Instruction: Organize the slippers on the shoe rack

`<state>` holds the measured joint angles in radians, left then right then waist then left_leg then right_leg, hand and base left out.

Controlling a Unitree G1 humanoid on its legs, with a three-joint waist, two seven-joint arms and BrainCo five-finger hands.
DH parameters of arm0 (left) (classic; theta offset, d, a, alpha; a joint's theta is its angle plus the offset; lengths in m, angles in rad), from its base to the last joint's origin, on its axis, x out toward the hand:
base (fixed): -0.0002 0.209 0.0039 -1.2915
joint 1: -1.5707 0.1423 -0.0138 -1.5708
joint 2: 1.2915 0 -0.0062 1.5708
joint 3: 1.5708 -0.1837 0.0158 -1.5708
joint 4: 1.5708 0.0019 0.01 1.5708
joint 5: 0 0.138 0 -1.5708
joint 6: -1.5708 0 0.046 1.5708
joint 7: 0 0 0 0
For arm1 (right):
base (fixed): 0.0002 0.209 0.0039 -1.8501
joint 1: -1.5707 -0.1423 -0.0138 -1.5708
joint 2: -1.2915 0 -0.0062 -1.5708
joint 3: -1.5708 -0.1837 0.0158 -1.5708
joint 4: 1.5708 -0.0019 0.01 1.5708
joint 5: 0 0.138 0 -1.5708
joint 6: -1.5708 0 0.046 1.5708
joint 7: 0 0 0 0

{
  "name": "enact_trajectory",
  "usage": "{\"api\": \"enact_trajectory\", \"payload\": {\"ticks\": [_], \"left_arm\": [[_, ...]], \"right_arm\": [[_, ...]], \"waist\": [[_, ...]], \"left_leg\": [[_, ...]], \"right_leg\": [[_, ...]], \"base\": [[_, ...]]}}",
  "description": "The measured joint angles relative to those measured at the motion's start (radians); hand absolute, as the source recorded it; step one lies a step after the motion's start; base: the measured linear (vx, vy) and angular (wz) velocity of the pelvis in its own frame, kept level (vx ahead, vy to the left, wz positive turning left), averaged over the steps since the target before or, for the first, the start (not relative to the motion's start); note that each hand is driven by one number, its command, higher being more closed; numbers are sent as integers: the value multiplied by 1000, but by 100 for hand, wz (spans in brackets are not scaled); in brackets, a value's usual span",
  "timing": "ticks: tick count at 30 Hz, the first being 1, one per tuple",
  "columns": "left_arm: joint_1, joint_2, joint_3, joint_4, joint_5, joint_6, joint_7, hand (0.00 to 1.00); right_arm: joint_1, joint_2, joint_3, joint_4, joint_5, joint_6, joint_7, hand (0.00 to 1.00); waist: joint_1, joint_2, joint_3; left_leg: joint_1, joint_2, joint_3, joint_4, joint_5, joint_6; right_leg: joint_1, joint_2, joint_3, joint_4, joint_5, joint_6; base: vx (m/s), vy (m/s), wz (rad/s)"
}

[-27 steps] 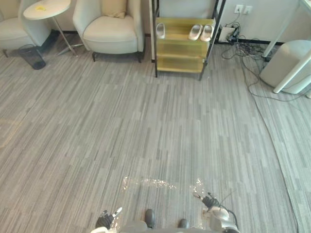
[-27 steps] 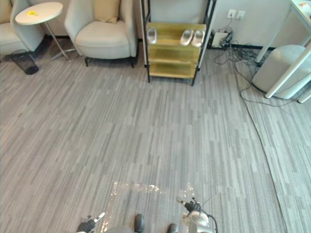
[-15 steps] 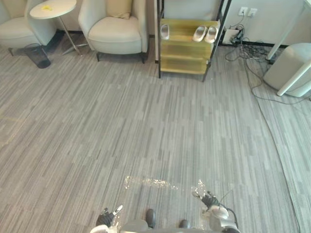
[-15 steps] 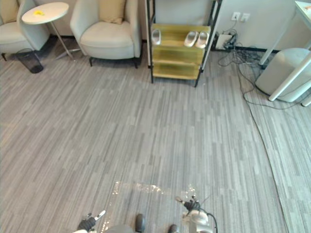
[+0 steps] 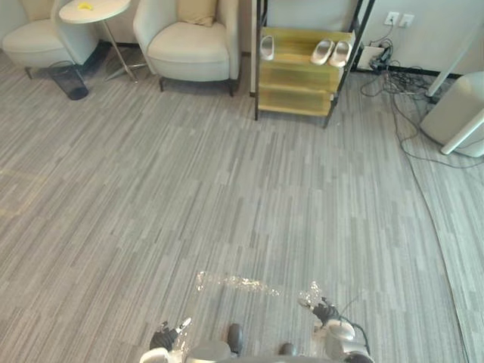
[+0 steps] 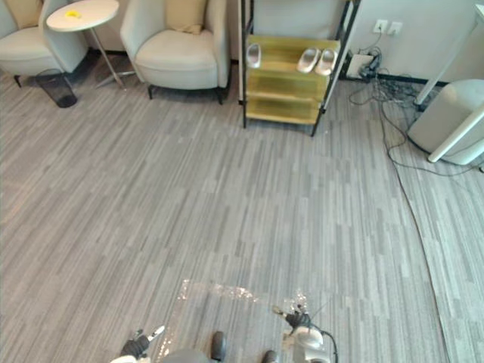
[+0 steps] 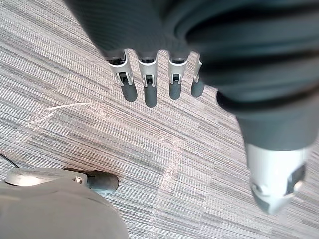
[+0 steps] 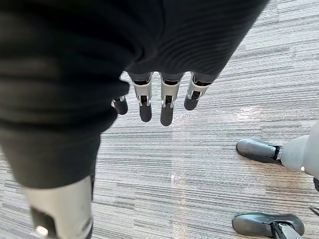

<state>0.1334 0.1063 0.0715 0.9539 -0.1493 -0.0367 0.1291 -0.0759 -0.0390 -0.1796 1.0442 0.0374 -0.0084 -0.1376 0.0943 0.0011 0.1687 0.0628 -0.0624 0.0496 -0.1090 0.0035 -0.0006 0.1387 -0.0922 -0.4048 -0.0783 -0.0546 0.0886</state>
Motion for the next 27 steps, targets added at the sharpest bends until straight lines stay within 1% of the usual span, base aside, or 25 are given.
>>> {"api": "enact_trajectory", "payload": {"ticks": [5,6,7,8,9,10,11,12,13,14,15,16,17,18,19,20,21,22,23,24,25,26,27], "left_arm": [[-16,4,-1,0,0,1,0,0],[-23,6,-1,0,0,2,0,0],[-30,10,-1,-2,0,2,0,0],[-36,14,-1,-3,0,2,0,0],[-36,16,-1,-10,0,3,0,0],[-37,15,5,-18,0,3,0,0],[-44,15,19,-23,-1,4,-1,0],[-42,15,25,-36,-1,6,0,0],[-39,6,31,-42,-4,5,2,0],[-40,6,32,-42,-4,4,1,0],[-44,9,50,-42,-8,4,2,0],[-45,3,66,-44,-11,3,4,0],[-45,1,68,-44,-12,4,4,0],[-45,0,69,-47,-13,4,5,0],[-41,-1,69,-50,-13,3,15,0],[-37,-5,69,-50,-13,3,22,0],[-22,-10,68,-47,-12,2,24,0],[-20,-11,75,-35,-13,3,23,0],[-20,-4,92,-30,-12,4,24,0],[-20,-4,102,-30,-13,4,25,0],[-14,-2,105,-27,-13,6,25,0],[-7,2,104,-27,-13,7,25,0],[-3,4,101,-29,-13,10,25,0]], "right_arm": [[-3,0,0,-4,1,0,-1,0],[0,0,0,-4,1,0,-2,0],[3,2,0,-5,1,0,-2,0],[5,2,2,-5,2,0,-2,0],[7,1,12,-6,2,0,-3,0],[10,-2,30,-6,3,-1,-3,0],[8,-1,38,-6,4,-1,-4,0],[11,-4,42,-5,4,0,-5,0],[15,-11,46,-5,4,-2,-12,0],[19,-13,46,-4,4,-3,-18,0],[9,-12,43,-5,4,-3,-23,0],[4,-16,42,-5,4,1,-31,0],[3,-18,39,-5,4,1,-32,0],[2,-21,32,-4,4,1,-33,0],[3,-24,25,-4,4,1,-37,0],[6,-29,25,-4,4,1,-37,0],[8,-38,26,-3,4,1,-37,0],[9,-22,27,-3,3,3,-36,0],[16,-1,25,-8,3,2,-36,0],[15,11,25,-10,3,2,-36,0],[18,22,26,-9,2,2,-36,0],[19,29,26,-9,2,3,-34,0],[21,33,27,-10,2,2,-32,0]], "waist": [[0,-6,4],[0,-9,6],[0,-15,10],[1,-19,13],[1,-15,16],[4,-8,22],[5,-5,33],[8,0,40],[21,14,46],[24,16,48],[29,7,55],[30,-4,70],[31,-6,72],[42,-13,78],[63,-20,82],[68,-18,78],[78,-12,75],[78,-26,75],[77,-55,77],[88,-64,77],[97,-72,76],[96,-77,79],[89,-77,80]], "left_leg": [[-26,7,34,7,-15,-1],[-41,8,37,35,-41,-4],[-72,11,43,100,-74,2],[-114,20,51,201,-127,-1],[-168,44,60,337,-197,-11],[-225,80,92,485,-250,-24],[-294,122,130,663,-266,-26],[-342,168,160,799,-263,-24],[-364,204,161,901,-257,-28],[-396,219,155,977,-227,-35],[-455,223,155,1060,-210,-40],[-504,195,140,986,-277,-44],[-512,186,139,947,-281,-46],[-521,161,133,841,-276,-47],[-527,118,130,651,-223,-56],[-521,106,123,560,-178,-62],[-513,101,112,505,-89,-27],[-512,79,110,534,-109,3],[-508,62,114,551,-146,8],[-489,71,126,550,-165,5],[-449,72,129,546,-189,12],[-397,71,131,546,-212,28],[-340,72,126,545,-240,36]], "right_leg": [[-41,3,29,6,-6,-14],[-44,3,31,9,-9,-18],[-47,1,32,15,-15,-21],[-49,3,34,23,-26,-29],[-45,17,36,31,-43,-39],[-35,35,40,32,-58,-51],[-18,54,43,32,-66,-57],[-3,72,50,32,-68,-60],[25,91,66,26,-82,-70],[42,96,78,17,-94,-78],[54,85,81,23,-100,-84],[51,64,90,38,-109,-84],[52,57,91,38,-111,-84],[53,37,94,38,-118,-82],[55,6,96,41,-136,-70],[56,2,97,42,-147,-55],[65,1,111,43,-172,-28],[81,-13,113,52,-193,-29],[65,-38,110,125,-209,-26],[11,-59,116,257,-221,-17],[-46,-83,131,434,-221,-3],[-104,-109,157,628,-192,37],[-153,-121,176,804,-172,56]], "base": [[7,-8,-17],[54,-4,-14],[69,-7,-11],[91,-28,-14],[88,-49,-18],[85,-62,-11],[53,-51,-14],[54,-48,-23],[109,-22,-27],[191,9,-23],[238,32,-16],[206,37,-16],[162,44,-20],[254,100,-24],[280,110,-25],[366,144,-29],[288,115,-13],[409,135,2],[454,128,5],[552,162,-7],[549,167,-23],[467,133,-13],[476,93,1]]}}
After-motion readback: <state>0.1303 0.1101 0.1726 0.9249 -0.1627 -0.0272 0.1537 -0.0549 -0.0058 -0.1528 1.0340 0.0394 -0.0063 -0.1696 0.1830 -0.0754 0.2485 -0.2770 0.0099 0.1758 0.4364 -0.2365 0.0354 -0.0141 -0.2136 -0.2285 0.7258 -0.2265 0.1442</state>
